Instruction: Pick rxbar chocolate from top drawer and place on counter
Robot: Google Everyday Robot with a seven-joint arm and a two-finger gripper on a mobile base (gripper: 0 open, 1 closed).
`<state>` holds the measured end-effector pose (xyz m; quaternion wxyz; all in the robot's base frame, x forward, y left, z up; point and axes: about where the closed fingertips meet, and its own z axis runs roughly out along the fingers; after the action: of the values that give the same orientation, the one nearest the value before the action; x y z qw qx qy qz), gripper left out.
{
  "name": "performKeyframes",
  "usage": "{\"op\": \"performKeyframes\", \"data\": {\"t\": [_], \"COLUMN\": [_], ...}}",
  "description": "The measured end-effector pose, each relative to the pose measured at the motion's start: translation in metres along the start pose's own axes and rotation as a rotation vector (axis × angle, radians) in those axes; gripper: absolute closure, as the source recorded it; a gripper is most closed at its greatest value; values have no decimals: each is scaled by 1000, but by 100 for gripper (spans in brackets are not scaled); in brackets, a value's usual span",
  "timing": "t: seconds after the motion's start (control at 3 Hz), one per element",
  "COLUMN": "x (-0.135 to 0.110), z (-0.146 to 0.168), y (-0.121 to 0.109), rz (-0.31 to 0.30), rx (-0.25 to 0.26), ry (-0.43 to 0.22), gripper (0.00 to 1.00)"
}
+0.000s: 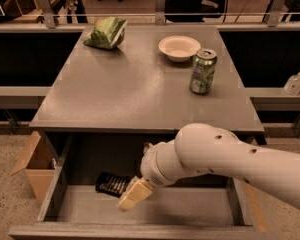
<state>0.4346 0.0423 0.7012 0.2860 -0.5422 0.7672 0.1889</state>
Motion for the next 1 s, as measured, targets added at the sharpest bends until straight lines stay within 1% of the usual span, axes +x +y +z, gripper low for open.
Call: {"op": "performKeyframes", "data": {"t": [0.33,0.67,1.0], "x": [-8,-9,-2], "z": [16,35,55], "y": [11,26,34], "rz": [-22,-27,-22], "rx": [4,5,3], "ry": [-6,-11,-20], "gripper": [0,0,0]}}
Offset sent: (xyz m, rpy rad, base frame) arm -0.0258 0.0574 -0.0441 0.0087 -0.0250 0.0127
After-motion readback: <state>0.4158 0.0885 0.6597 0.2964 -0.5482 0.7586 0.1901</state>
